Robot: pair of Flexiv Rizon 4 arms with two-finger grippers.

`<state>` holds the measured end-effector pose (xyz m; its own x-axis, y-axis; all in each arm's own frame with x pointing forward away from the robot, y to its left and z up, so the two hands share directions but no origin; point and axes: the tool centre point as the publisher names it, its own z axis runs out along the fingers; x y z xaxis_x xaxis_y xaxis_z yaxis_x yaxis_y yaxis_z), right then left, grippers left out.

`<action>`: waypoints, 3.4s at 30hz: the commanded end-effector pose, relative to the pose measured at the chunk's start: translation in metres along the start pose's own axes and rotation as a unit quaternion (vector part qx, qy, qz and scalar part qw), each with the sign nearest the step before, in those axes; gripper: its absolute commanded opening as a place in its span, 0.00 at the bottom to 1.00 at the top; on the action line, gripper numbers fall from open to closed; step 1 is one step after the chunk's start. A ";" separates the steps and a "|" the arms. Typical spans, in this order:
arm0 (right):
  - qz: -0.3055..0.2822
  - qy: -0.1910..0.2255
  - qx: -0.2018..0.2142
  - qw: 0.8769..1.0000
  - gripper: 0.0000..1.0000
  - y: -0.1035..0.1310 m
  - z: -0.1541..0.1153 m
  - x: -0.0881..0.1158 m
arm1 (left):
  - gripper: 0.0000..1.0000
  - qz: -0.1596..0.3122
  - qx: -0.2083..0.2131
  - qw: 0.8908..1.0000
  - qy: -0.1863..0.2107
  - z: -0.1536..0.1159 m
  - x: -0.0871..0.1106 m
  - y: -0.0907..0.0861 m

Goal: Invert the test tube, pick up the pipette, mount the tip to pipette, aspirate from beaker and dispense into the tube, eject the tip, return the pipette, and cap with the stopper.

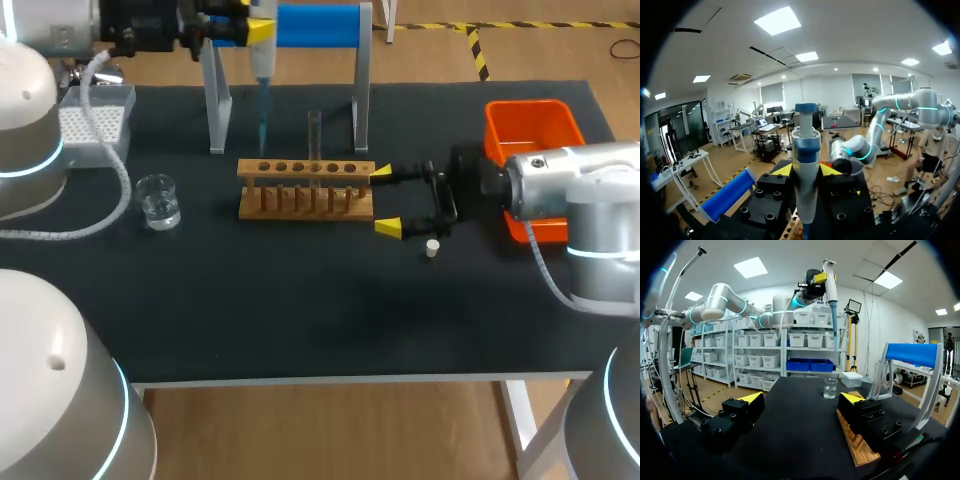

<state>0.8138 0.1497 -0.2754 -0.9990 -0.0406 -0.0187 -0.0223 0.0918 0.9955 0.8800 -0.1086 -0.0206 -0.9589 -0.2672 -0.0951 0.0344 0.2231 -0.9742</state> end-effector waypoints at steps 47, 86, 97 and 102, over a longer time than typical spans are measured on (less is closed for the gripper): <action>0.000 0.000 0.001 1.000 1.00 0.001 -0.001 0.001 | 0.00 -0.028 0.026 0.996 -0.076 -0.144 -0.077 0.110; 0.000 0.000 0.001 1.000 1.00 0.001 -0.001 0.001 | 0.00 -0.039 0.021 0.996 -0.071 -0.146 -0.081 0.121; 0.000 0.000 0.001 1.000 1.00 0.001 -0.001 0.001 | 0.00 -0.039 0.021 0.996 -0.071 -0.146 -0.081 0.121; 0.000 0.000 0.001 1.000 1.00 0.001 -0.001 0.001 | 0.00 -0.039 0.021 0.996 -0.071 -0.146 -0.081 0.121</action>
<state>0.8138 0.1496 -0.2754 -0.9990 -0.0403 -0.0185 -0.0222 0.0919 0.9955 0.9200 0.0765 -0.1002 -0.9091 -0.4145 -0.0422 -0.0266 0.1589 -0.9869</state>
